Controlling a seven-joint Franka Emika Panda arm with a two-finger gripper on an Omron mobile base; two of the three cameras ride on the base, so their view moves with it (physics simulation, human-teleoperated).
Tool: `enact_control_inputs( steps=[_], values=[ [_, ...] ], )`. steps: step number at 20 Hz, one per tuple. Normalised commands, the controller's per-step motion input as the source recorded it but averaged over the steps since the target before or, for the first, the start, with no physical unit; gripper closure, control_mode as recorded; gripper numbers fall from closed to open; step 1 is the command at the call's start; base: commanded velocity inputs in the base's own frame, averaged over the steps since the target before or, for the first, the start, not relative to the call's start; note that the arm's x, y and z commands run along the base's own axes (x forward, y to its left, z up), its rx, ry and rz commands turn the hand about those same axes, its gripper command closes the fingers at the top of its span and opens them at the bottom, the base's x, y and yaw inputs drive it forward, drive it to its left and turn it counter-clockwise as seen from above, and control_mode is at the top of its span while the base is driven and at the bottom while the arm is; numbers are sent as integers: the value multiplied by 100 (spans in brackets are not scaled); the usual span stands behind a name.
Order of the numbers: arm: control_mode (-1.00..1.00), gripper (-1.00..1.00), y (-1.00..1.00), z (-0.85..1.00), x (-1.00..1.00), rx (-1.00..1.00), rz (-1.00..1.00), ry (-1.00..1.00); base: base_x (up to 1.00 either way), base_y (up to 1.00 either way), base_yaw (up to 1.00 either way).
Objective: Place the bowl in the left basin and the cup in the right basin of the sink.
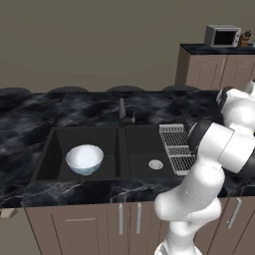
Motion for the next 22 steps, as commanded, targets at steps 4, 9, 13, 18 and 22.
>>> enact_control_inputs(
  steps=[4, 9, 13, 18, 22],
  values=[
    [-100, 100, 43, 9, -12, -2, 0, 3, 0, 0, 0],
    [-100, 100, 48, 2, -11, 0, 0, 0, 0, 0, 0],
    [-100, 100, 51, 0, -7, 1, 1, -3, 0, 0, 0],
    [-100, 100, 55, 0, -1, 0, 2, -11, 0, 0, 0],
    [-100, 100, 52, 0, 0, 0, 6, -14, 0, 0, 0]
  ],
)
